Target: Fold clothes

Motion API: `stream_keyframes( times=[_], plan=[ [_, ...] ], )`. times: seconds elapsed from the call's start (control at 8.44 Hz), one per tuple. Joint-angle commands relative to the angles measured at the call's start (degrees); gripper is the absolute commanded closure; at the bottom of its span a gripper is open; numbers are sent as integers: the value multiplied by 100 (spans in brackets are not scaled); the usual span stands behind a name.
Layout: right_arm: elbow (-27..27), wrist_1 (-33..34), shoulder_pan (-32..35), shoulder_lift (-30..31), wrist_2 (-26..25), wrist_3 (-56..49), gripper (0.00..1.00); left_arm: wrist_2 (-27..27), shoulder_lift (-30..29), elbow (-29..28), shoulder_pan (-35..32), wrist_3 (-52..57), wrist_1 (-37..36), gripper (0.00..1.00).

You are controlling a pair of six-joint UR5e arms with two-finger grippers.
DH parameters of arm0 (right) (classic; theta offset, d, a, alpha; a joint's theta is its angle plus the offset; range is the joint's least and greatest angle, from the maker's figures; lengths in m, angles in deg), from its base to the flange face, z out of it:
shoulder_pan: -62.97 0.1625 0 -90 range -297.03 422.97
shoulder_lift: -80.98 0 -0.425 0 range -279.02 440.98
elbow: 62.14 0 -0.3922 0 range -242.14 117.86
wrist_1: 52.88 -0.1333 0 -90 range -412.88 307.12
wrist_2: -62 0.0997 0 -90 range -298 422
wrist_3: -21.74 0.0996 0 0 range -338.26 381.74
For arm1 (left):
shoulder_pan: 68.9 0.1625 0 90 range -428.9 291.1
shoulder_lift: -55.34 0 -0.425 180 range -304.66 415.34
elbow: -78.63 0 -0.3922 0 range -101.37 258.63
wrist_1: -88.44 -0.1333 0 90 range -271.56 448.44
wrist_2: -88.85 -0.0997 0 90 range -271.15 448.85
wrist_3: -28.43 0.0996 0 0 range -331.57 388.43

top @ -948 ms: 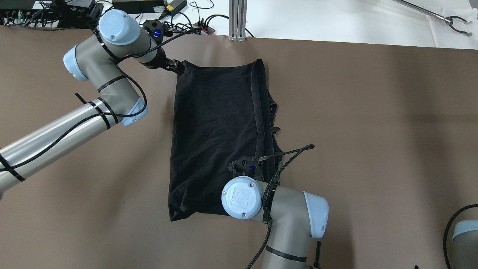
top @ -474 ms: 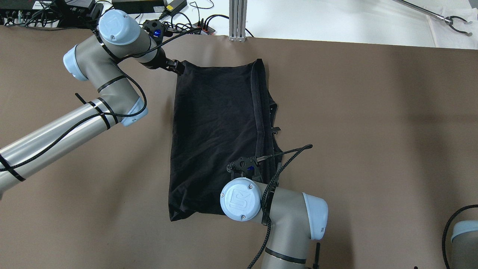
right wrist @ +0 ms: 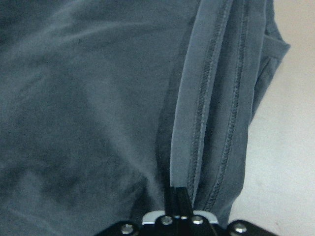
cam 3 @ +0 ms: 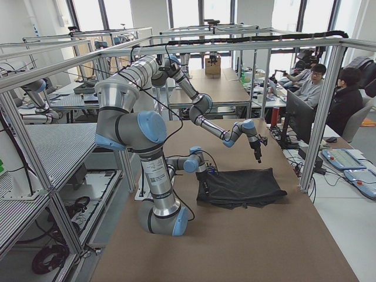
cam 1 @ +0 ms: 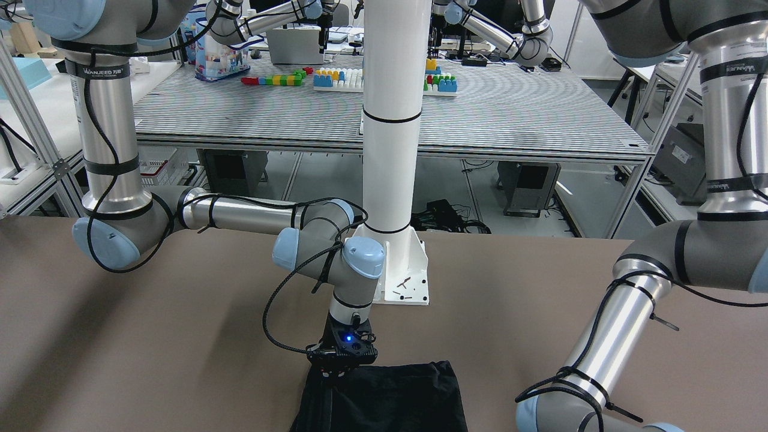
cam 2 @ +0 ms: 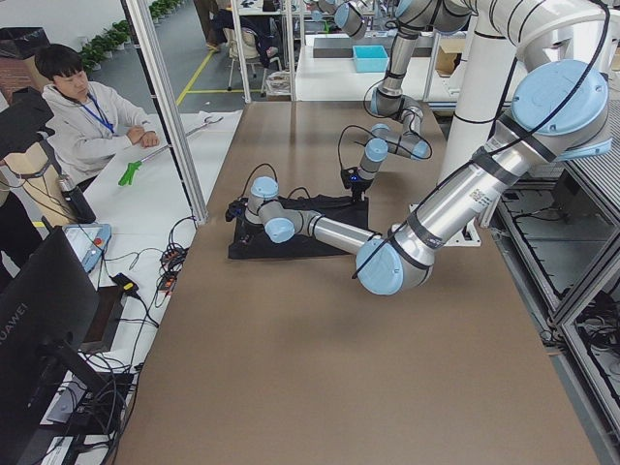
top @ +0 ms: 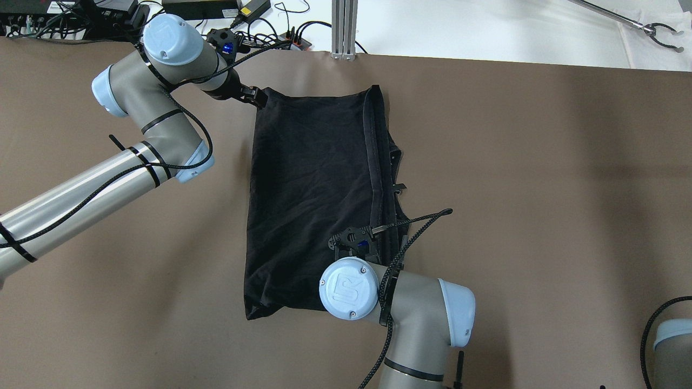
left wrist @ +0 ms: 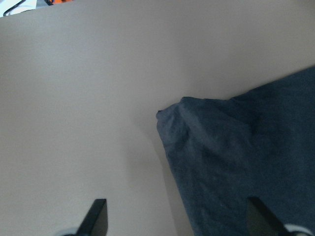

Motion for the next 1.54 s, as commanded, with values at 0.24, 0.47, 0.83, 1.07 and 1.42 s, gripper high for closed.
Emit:
stream_keyframes(
  times=[0.24,0.47,0.83,1.07,1.42],
  plan=[
    [-586,17,26,632,-1,-101,100,-9,16,8,6,-9,9,0],
    [-711,-9,26,994,-62,-94,100,-9,16,8,-2,-18,9,0],
    [-729,-35,9,943,-106,-14,24,-9,95,113,6,-70,9,0],
    [-703,-87,87,856,-115,-14,6,-9,139,166,7,-106,9,0],
    [-511,-431,281,733,-106,-14,6,0,131,166,7,-88,0,0]
  ],
)
